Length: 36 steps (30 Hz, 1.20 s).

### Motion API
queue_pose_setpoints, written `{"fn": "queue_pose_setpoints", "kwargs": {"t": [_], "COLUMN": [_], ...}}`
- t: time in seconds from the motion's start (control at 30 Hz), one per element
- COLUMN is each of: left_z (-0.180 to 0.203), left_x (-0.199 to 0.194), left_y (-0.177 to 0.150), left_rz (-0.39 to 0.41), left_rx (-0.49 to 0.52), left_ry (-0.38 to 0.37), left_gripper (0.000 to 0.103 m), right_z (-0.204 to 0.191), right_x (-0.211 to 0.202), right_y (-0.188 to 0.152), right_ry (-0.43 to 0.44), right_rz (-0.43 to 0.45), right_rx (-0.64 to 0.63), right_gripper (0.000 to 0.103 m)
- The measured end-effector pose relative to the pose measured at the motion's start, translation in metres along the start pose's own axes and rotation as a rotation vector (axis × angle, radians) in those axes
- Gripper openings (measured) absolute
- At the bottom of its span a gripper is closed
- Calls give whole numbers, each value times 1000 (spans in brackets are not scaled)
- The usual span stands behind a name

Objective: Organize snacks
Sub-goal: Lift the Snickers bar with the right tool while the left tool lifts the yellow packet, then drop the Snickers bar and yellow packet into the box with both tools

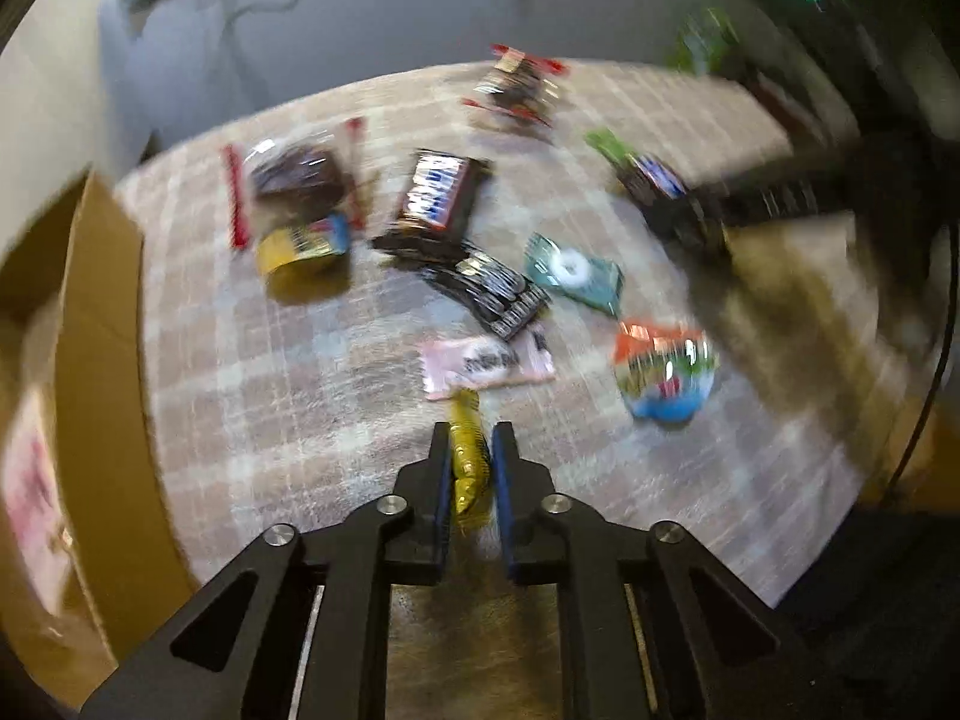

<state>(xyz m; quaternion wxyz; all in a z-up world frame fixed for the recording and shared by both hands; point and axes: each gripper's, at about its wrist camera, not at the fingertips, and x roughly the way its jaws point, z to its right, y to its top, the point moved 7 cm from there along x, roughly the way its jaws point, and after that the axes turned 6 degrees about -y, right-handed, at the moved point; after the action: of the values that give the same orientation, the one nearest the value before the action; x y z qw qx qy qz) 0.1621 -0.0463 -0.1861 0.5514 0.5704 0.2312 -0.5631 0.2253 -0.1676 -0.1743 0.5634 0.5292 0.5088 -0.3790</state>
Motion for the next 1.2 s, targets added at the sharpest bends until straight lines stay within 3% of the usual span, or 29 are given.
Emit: {"fn": "queue_pose_setpoints", "kwargs": {"t": [0.07,0.17,0.27,0.43,0.5,0.6,0.87,1.2], "left_z": [-10,-13,-10,-5,-3,1,-5,-27], "left_x": [-6,-14,-17,1,1,2,-3,-63], "left_y": [3,6,5,-7,-7,-6,0,25], "left_rz": [13,28,33,-40,-19,-12,19,147], "left_rx": [-84,-123,-105,-66,-59,-15,-95,-169], "left_ry": [-43,-69,-58,-38,-35,-7,-20,-8], "left_gripper": [11,11,11,11,16,10,9,9], "right_z": [2,2,0,-3,-4,-5,-2,-29], "right_x": [-1,-4,-8,-5,-6,-5,-8,-54], "right_y": [-1,-2,0,2,2,1,0,23], "right_ry": [7,14,14,6,7,4,7,60], "right_rz": [1,7,14,3,0,-1,11,88], "right_rx": [8,13,3,-3,-5,-9,-2,-51], "right_gripper": [30,30,30,30,30,30,30,30]}}
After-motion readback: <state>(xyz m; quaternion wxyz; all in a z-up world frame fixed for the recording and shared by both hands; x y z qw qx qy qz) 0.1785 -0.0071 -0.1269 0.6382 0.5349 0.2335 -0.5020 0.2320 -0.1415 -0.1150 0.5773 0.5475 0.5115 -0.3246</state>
